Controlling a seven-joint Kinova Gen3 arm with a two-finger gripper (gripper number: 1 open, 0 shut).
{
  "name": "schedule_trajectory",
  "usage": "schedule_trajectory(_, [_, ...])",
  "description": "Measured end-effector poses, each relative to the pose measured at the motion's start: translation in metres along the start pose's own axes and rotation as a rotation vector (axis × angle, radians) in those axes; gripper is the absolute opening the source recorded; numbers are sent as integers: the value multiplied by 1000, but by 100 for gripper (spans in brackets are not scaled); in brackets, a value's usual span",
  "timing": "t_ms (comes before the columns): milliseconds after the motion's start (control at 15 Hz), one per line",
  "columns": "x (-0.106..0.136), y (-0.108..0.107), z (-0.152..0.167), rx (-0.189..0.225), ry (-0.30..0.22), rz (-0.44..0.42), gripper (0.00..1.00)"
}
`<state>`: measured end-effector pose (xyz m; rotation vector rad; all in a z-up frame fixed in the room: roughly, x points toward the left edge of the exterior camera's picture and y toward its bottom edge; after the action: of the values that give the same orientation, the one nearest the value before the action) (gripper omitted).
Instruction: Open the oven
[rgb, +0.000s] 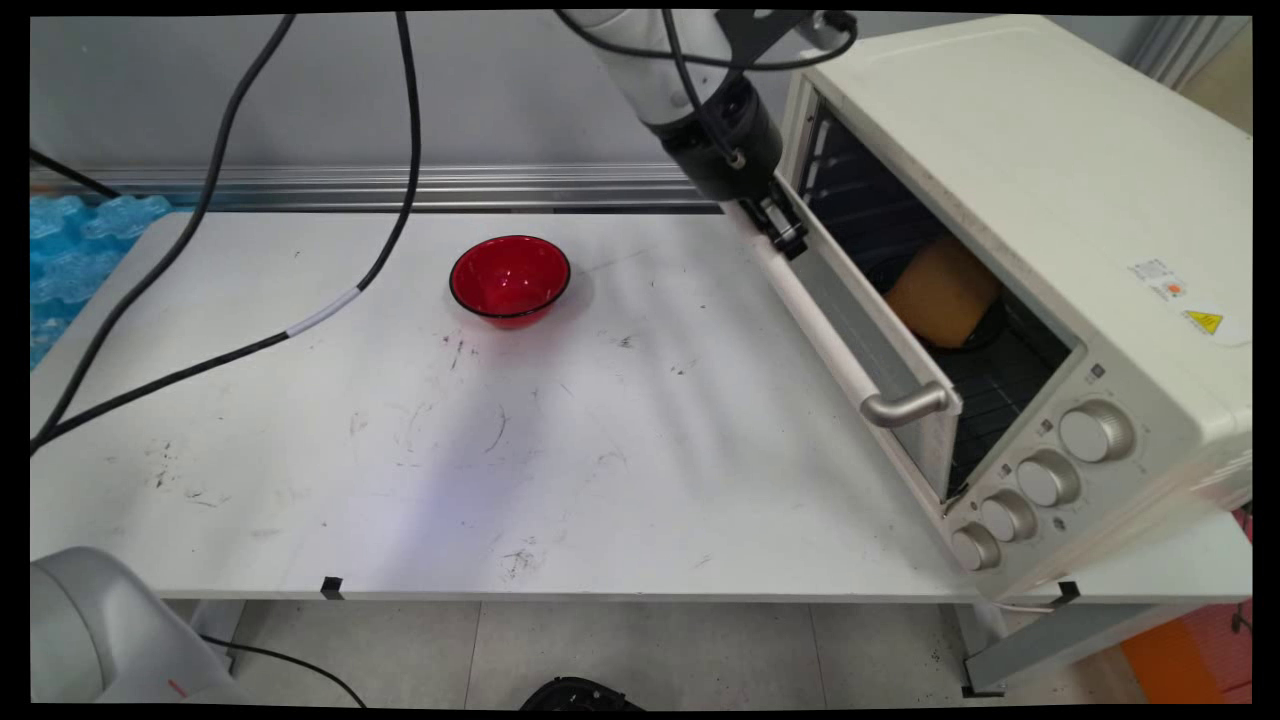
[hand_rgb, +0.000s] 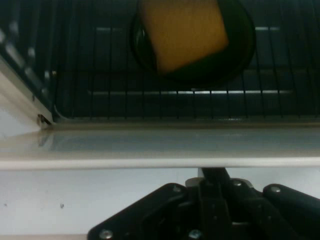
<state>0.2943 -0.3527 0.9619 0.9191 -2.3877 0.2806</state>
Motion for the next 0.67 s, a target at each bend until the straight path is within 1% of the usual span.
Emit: schedule_trajectory(667, [-36,-6,16,-2,-36,11,0])
